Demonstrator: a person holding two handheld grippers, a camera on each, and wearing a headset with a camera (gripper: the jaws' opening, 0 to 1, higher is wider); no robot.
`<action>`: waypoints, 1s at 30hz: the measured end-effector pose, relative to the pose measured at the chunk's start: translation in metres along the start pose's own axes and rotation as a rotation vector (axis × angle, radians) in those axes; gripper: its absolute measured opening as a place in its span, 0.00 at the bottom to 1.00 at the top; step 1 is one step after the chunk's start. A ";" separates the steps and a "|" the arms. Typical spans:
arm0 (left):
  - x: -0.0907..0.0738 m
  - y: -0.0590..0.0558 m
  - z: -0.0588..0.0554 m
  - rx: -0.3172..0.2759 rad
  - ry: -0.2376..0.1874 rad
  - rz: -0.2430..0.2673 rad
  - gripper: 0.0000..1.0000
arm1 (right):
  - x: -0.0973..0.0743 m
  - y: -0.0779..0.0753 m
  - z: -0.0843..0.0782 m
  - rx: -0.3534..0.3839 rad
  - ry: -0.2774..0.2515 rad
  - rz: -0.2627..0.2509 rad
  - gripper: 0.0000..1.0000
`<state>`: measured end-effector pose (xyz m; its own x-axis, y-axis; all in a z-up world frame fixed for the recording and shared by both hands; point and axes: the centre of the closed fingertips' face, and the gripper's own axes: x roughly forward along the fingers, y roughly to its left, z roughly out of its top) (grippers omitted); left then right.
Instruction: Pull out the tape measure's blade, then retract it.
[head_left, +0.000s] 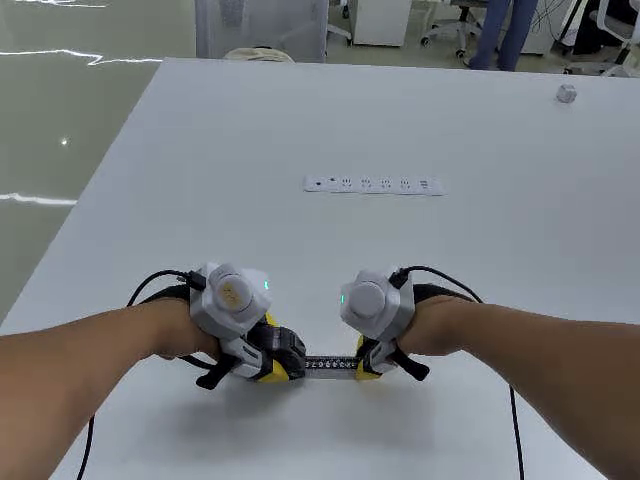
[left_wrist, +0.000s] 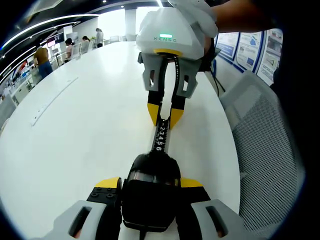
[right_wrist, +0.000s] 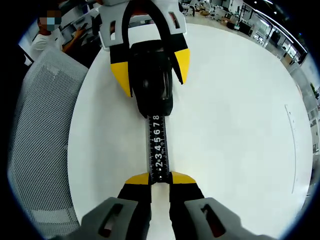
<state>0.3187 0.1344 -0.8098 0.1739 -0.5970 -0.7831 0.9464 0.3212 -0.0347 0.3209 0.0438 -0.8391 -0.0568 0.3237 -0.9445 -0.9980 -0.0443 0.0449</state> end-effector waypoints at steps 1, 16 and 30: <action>0.000 0.000 0.000 -0.001 0.000 0.000 0.39 | 0.000 0.000 0.000 -0.006 0.001 0.000 0.12; 0.000 0.001 -0.001 0.003 0.002 0.002 0.38 | -0.003 -0.001 -0.009 0.001 0.003 0.000 0.12; 0.000 0.001 -0.001 0.009 0.010 0.002 0.38 | -0.006 -0.001 -0.015 0.008 -0.001 -0.002 0.12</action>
<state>0.3190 0.1354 -0.8105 0.1736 -0.5892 -0.7891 0.9484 0.3160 -0.0273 0.3225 0.0276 -0.8387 -0.0545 0.3251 -0.9441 -0.9983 -0.0356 0.0454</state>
